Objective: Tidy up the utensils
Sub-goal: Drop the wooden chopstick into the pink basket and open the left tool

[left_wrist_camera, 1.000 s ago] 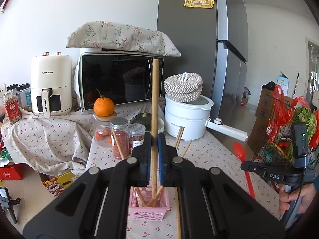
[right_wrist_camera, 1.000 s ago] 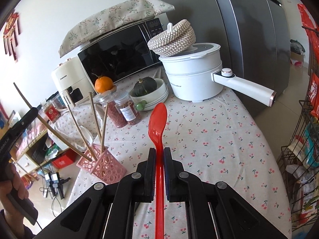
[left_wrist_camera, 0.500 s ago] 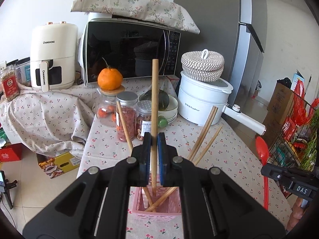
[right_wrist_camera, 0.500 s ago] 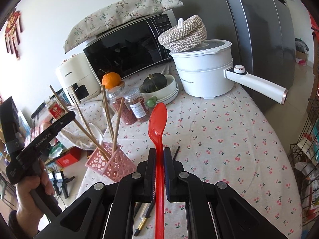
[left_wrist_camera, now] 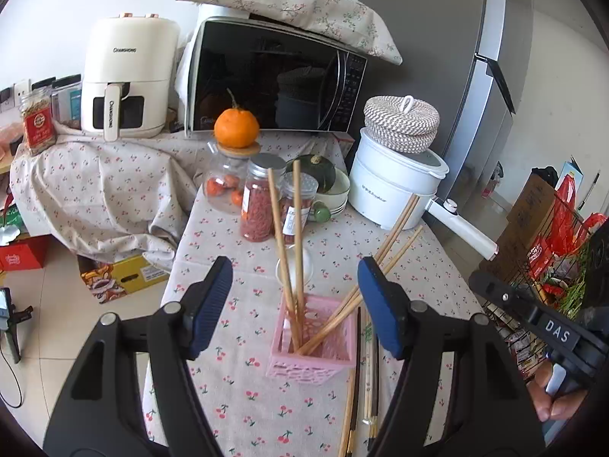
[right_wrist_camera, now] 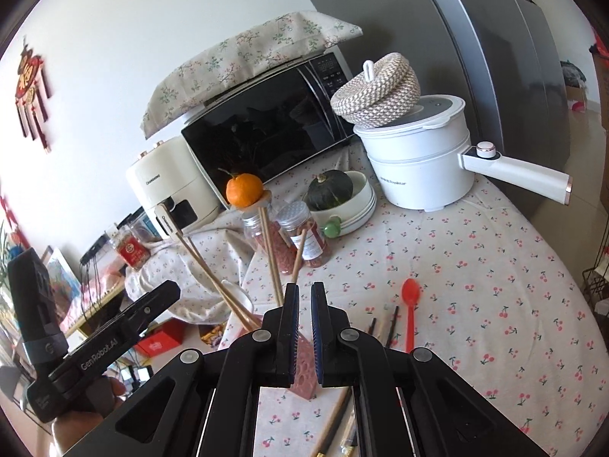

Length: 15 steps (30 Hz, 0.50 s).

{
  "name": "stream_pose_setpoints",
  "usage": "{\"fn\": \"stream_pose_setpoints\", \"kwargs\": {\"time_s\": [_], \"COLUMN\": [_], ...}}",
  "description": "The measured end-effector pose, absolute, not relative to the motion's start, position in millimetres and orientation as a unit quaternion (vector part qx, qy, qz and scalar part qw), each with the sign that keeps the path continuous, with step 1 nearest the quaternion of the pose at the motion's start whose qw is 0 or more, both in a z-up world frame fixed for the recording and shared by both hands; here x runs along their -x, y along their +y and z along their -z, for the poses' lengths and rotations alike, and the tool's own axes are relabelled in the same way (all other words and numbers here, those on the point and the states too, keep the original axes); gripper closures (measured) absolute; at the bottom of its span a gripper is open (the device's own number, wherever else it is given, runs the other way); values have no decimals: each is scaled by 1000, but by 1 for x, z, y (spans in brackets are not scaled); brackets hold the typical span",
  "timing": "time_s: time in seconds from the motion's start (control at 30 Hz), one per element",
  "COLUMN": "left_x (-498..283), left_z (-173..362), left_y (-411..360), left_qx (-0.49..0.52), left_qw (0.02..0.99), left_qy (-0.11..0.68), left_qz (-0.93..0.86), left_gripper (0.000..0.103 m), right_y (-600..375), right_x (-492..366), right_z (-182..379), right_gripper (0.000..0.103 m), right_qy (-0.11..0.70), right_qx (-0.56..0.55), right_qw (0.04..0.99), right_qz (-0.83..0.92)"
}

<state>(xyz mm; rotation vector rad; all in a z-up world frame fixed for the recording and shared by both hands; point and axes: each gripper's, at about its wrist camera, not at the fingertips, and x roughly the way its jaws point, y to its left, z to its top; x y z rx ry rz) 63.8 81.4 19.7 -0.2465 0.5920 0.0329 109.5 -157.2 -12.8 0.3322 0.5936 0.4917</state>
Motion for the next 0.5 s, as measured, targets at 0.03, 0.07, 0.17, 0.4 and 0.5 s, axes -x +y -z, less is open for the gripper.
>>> {"fn": "stream_pose_setpoints", "kwargs": {"time_s": [0.03, 0.07, 0.17, 0.4, 0.5], "left_x": [-60, -57, -49, -43, -44], "left_z": [-17, -14, -4, 22, 29], "left_y": [87, 92, 105, 118, 119], "left_qx": [126, 129, 133, 149, 160], "left_qw": [945, 940, 927, 897, 886], "left_qy": [303, 315, 351, 417, 435], "left_qz": [-20, -23, -26, -17, -11], "left_gripper": [34, 34, 28, 23, 22], "right_y": [-152, -149, -147, -169, -168], "right_x": [-111, -113, -127, -192, -221], "right_z": [11, 10, 21, 81, 105], "right_gripper": [96, 96, 89, 62, 61], "right_qy": [292, 299, 331, 445, 482], "right_qx": [-150, -134, -92, -86, -77], "right_qw": [914, 914, 912, 880, 863], "right_qz": [-237, -238, -224, -142, -130]}}
